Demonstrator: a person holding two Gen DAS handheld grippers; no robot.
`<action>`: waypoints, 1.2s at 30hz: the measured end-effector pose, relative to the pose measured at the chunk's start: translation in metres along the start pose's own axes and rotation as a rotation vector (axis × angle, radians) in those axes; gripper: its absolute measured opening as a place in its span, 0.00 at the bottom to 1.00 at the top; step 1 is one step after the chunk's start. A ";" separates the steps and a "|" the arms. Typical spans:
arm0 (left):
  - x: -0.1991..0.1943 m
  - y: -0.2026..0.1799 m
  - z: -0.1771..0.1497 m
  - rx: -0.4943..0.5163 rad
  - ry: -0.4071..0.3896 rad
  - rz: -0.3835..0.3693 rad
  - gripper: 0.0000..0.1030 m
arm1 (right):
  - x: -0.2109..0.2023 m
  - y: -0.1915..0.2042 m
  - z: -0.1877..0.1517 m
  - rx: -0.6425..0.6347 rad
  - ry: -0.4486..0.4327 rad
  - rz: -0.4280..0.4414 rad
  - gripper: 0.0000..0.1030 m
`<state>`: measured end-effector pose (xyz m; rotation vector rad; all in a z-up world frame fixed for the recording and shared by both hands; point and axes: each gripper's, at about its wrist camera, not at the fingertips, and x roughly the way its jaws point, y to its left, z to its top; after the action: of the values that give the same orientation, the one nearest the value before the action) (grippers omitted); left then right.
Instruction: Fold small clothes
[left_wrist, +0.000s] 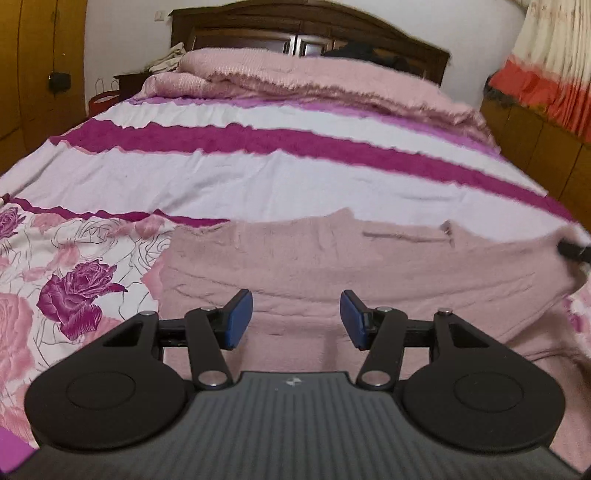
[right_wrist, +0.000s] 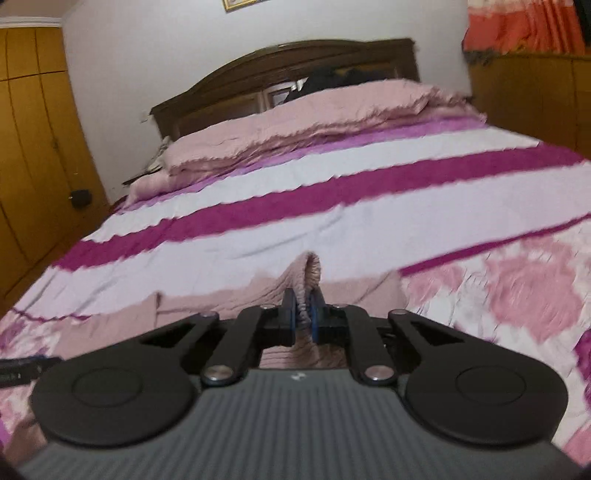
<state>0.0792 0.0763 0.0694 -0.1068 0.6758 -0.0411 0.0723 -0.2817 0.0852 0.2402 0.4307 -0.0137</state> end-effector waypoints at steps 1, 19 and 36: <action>0.007 0.001 -0.001 -0.005 0.011 0.010 0.59 | 0.004 -0.002 -0.002 -0.003 0.004 -0.032 0.10; 0.013 0.010 -0.012 0.026 0.054 0.042 0.60 | 0.015 -0.016 -0.026 0.076 0.120 -0.044 0.56; -0.120 -0.012 -0.036 0.068 0.011 0.004 0.62 | -0.106 0.015 -0.034 0.029 0.154 0.120 0.56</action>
<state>-0.0370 0.0696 0.1174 -0.0395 0.6850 -0.0611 -0.0374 -0.2632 0.1030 0.2968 0.5692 0.1167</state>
